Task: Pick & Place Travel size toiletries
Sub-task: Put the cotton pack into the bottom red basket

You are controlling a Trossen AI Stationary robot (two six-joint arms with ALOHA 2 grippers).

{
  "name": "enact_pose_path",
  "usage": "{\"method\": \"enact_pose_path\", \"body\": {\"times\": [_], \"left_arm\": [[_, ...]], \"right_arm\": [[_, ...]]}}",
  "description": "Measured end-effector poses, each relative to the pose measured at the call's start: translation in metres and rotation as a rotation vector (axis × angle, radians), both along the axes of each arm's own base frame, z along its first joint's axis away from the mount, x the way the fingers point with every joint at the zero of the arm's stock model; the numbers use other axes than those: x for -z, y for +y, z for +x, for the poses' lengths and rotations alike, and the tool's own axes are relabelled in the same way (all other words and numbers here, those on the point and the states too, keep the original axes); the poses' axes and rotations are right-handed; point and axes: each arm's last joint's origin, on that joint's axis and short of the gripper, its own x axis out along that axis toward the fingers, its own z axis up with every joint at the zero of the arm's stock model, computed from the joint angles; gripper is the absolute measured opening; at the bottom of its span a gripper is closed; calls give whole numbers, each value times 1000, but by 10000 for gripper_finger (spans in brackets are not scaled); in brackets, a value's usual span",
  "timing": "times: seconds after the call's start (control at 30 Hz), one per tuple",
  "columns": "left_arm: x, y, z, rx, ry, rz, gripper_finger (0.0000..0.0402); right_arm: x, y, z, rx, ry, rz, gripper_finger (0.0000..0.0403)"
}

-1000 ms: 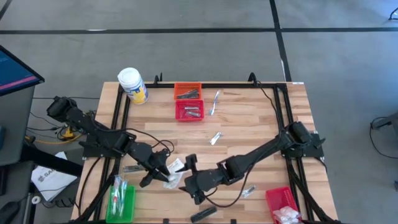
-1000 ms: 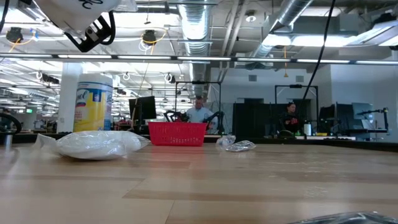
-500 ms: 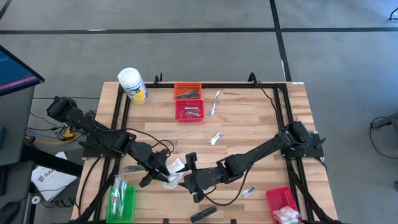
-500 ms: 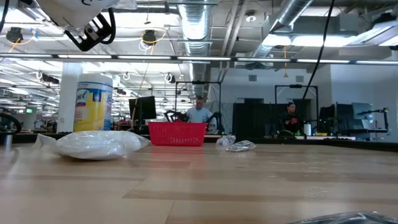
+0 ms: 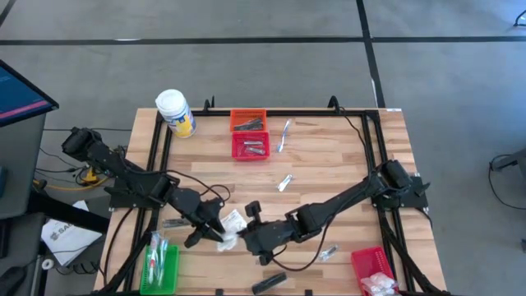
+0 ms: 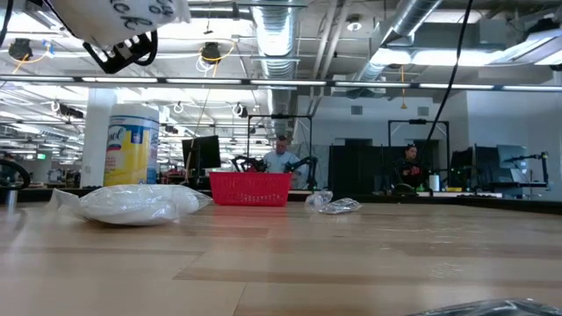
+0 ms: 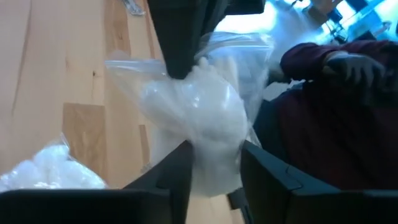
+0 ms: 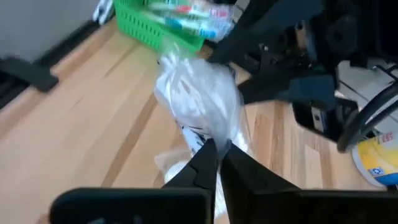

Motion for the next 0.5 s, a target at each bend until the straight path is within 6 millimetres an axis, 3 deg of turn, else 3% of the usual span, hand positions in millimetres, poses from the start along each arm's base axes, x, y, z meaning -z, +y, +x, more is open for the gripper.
{"method": "enact_pose_path", "body": {"times": [0.27,0.4,0.5], "left_arm": [[-1,0,-1,-18,21,-34,264],[-1,0,-1,-22,25,-39,331],[-1,1,-1,-34,26,-30,359]], "right_arm": [[-5,-1,-9,28,50,22,2],[-23,-6,-31,84,128,60,2],[-38,-5,-56,150,190,53,1]]}}
